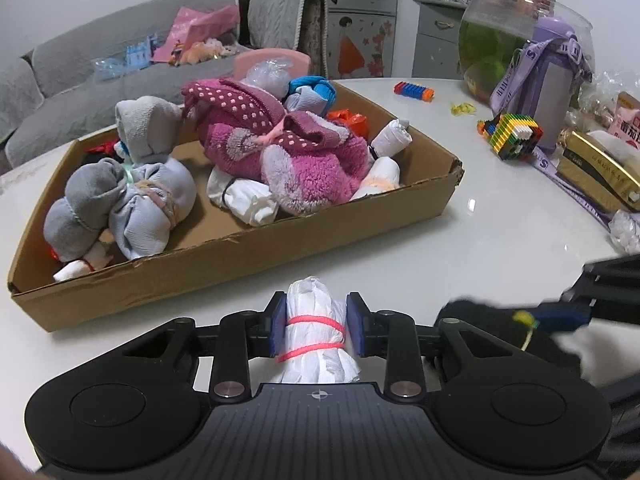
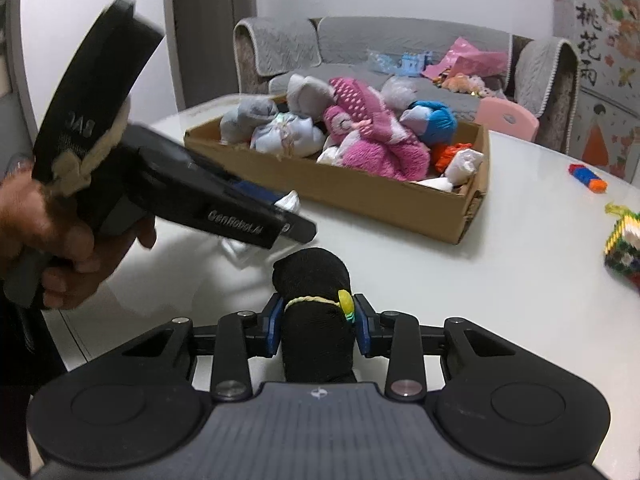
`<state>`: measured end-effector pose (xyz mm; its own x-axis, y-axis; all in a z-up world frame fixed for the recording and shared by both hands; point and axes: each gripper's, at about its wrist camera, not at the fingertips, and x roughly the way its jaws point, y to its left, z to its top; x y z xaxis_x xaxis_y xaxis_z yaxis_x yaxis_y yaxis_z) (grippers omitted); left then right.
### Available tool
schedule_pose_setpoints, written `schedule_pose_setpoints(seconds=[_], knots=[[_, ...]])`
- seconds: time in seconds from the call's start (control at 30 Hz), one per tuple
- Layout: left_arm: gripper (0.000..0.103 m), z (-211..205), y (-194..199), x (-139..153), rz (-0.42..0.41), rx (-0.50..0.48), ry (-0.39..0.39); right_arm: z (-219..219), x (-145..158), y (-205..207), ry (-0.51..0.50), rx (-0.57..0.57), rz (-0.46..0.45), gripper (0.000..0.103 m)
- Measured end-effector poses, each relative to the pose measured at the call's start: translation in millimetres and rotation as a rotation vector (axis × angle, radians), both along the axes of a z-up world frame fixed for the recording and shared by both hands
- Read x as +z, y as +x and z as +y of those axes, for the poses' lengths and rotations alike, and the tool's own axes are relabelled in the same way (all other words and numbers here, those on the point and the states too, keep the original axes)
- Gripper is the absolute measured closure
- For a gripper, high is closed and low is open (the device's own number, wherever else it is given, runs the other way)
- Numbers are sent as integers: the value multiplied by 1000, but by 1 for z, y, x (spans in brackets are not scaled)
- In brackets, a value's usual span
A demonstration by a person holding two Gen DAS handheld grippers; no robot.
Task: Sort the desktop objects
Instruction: 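Carry both held socks over the cardboard box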
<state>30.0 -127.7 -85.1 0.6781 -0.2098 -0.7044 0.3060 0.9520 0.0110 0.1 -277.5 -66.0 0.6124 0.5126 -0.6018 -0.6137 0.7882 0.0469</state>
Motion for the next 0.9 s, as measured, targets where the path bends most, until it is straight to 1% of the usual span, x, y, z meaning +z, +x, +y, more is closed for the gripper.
schedule_pose_setpoints(seconds=[0.1, 0.17, 0.27, 0.37, 0.5, 0.6, 0.67, 0.73, 0.9], knots=[[65, 6, -7, 6, -2, 5, -23, -10, 4, -2, 36, -30, -7, 71], [65, 11, -16, 14, -24, 11, -25, -18, 9, -3, 66, -56, -19, 71], [65, 27, -26, 35, -69, 46, -36, -34, 16, 0, 134, -98, -21, 71], [65, 48, -31, 61, -129, 102, -45, -49, 26, 5, 185, -152, -47, 71], [65, 74, -25, 99, -198, 164, -62, -61, 53, 12, 239, -193, -116, 71], [65, 79, -13, 119, -241, 180, -43, -59, 78, 21, 281, -187, -166, 71], [65, 79, -2, 126, -250, 185, -45, -54, 94, 31, 303, -179, -201, 71], [65, 76, 9, 126, -251, 181, -47, -47, 106, 43, 320, -172, -225, 71], [65, 63, 32, 116, -231, 152, -52, -33, 116, 82, 361, -165, -232, 71]])
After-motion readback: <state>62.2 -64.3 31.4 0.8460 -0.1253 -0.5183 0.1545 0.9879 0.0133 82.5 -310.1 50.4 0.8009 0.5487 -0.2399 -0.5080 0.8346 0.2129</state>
